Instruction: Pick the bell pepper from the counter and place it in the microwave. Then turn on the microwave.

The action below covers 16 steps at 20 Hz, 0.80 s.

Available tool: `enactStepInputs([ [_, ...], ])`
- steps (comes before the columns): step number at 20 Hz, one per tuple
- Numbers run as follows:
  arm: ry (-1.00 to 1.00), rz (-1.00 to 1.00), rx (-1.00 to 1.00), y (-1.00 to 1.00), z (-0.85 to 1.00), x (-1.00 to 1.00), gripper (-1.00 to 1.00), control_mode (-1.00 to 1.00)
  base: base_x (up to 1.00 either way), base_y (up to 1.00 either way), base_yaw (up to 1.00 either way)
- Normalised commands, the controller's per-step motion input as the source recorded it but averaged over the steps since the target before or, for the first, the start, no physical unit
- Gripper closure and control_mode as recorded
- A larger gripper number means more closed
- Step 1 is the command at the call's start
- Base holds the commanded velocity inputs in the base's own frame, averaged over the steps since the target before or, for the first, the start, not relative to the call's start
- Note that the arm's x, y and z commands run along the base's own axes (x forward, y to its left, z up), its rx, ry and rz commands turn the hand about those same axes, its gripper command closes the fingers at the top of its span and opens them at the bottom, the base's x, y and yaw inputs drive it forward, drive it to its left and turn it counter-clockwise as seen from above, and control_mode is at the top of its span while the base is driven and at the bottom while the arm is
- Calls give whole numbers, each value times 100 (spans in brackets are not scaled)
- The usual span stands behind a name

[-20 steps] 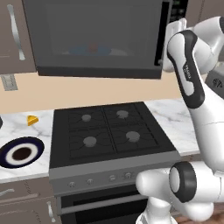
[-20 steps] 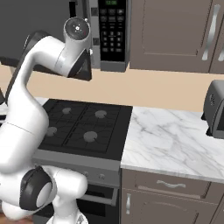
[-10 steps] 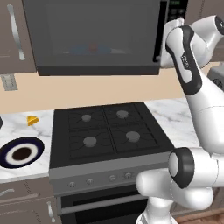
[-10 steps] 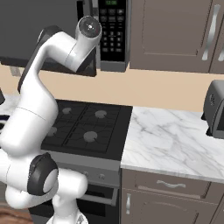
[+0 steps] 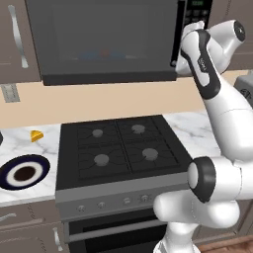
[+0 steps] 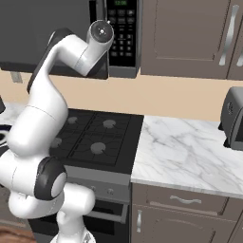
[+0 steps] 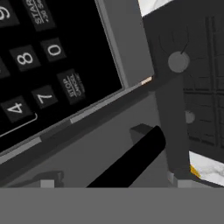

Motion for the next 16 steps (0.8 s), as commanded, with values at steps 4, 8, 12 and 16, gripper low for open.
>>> enactStepInputs([
  [4, -6, -10, 4, 10, -6, 45, -100, -100, 0, 0, 0],
  [8, -4, -10, 3, 8, -3, 45, -100, -100, 0, 0, 0],
  [12, -1, -10, 3, 8, -6, 44, -100, -100, 0, 0, 0],
  [16, 0, -11, 4, 8, -12, 44, -100, -100, 0, 0, 0],
])
